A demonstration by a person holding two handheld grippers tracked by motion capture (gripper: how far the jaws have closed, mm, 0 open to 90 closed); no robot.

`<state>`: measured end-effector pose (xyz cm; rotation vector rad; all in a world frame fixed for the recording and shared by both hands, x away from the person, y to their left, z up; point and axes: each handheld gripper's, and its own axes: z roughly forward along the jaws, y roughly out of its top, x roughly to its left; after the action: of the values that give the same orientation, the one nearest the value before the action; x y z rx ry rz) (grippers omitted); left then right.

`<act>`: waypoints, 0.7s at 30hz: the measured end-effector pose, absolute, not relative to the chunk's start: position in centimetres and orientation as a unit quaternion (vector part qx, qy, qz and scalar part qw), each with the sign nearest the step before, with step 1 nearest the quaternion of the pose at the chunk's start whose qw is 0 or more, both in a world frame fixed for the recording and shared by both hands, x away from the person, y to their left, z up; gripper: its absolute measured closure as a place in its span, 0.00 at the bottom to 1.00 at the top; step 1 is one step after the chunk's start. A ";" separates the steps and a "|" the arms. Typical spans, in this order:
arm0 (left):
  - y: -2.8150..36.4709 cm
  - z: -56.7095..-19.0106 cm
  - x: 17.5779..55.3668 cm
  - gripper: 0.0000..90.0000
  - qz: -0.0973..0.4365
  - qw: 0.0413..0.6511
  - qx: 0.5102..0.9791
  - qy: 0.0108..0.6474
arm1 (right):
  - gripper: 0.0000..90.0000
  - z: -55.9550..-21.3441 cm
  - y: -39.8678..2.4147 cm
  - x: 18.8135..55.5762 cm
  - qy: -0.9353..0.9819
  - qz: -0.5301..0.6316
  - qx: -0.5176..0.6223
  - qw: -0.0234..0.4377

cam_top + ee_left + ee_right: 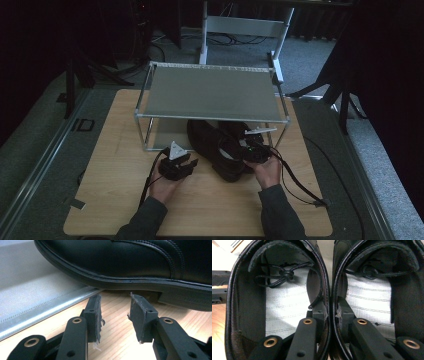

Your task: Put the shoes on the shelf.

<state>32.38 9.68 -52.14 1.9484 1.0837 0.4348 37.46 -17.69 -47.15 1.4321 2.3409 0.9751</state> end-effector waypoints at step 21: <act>6.0 -51.8 33.4 0.71 0.173 0.419 0.790 0.413 | 0.90 -47.8 -16.0 38.6 0.771 0.338 0.515 0.158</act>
<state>33.38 6.04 -51.84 1.9815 1.0360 0.4346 38.58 -16.04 -47.80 1.4742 2.2072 0.9680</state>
